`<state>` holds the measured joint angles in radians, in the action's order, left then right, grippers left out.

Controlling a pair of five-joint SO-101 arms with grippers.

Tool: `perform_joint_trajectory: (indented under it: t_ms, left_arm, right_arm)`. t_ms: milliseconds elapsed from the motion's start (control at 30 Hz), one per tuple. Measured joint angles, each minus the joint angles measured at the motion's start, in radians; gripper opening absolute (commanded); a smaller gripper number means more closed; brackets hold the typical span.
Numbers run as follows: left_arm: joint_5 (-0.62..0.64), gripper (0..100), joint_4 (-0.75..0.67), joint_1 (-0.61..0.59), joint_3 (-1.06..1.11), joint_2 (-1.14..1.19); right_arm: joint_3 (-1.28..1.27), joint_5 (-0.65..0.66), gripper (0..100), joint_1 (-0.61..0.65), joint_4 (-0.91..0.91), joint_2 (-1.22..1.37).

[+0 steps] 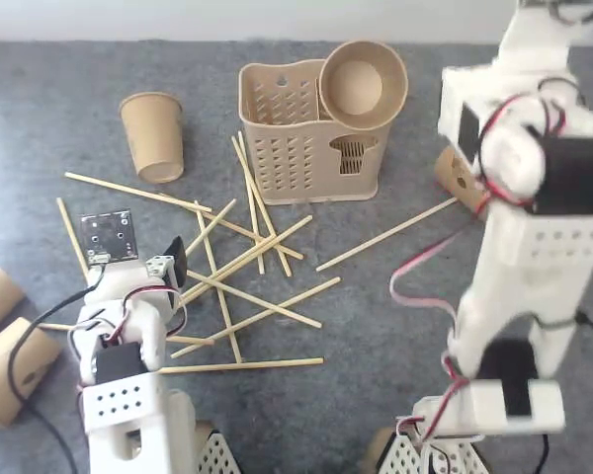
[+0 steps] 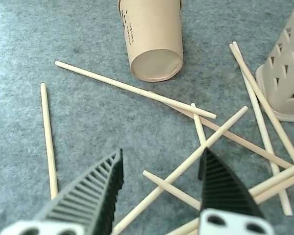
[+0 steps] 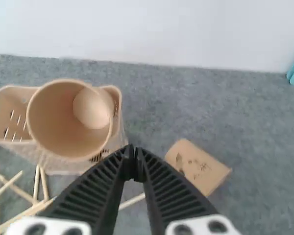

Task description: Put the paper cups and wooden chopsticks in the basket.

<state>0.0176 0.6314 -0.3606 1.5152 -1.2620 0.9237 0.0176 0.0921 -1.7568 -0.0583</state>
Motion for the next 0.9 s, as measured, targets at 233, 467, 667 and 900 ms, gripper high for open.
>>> perform_joint_trajectory:
  t_ms: [233,467,667,900]
  left_arm:
    - [0.0,24,0.0,0.0,0.0,0.0]
    - [0.0,24,0.0,0.0,0.0,0.0]
    - [0.0,24,0.0,0.0,0.0,0.0]
    - [0.0,24,0.0,0.0,0.0,0.0]
  right_arm:
    - [-0.42,0.003,0.7,0.133,0.0,-0.295]
    - [-0.738,0.035,0.8,0.235,0.029,-0.324]
    - [-0.945,0.04,0.8,0.278,0.212,-0.339]
    - [-1.128,0.04,0.8,0.278,0.506,-0.338]
